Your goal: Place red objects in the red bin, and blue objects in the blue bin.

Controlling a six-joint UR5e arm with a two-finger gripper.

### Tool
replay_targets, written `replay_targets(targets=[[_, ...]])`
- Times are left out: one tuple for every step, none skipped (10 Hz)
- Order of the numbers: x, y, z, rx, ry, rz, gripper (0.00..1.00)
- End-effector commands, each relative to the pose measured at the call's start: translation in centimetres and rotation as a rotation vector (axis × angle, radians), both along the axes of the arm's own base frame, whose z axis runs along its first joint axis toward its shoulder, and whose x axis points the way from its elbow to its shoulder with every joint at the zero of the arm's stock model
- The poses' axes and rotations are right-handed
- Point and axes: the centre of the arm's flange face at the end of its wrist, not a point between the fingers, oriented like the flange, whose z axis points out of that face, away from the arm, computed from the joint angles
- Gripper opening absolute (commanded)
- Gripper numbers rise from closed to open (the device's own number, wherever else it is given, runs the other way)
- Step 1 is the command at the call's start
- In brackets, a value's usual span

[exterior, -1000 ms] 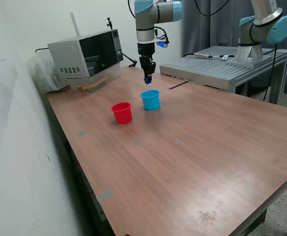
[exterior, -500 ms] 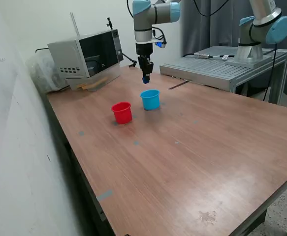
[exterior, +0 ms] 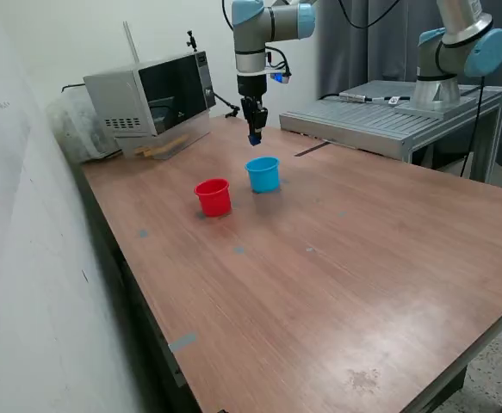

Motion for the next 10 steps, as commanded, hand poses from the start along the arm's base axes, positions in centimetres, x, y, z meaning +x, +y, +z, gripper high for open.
replay_targets(targets=[[-0.03, -0.60, 0.05, 0.000, 0.001, 0.008, 0.00], [-0.02, -0.60, 0.14, 0.001, 0.003, 0.008, 0.00], [0.03, -0.61, 0.08, 0.000, 0.001, 0.008, 0.00], [0.01, -0.71, 0.08, 0.000, 0.001, 0.009, 0.00], [-0.01, -0.91, 0.08, 0.000, 0.001, 0.012, 0.00], [0.21, -0.98, -0.16, -0.002, -0.005, 0.012, 0.00], [0.48, -1.08, -0.36, -0.003, -0.009, 0.012, 0.00], [0.62, -1.12, -0.56, -0.005, -0.013, 0.012, 0.00], [0.61, -1.12, -0.55, -0.004, -0.012, 0.012, 0.00], [0.60, -1.15, -0.55, -0.007, -0.011, 0.014, 0.00]])
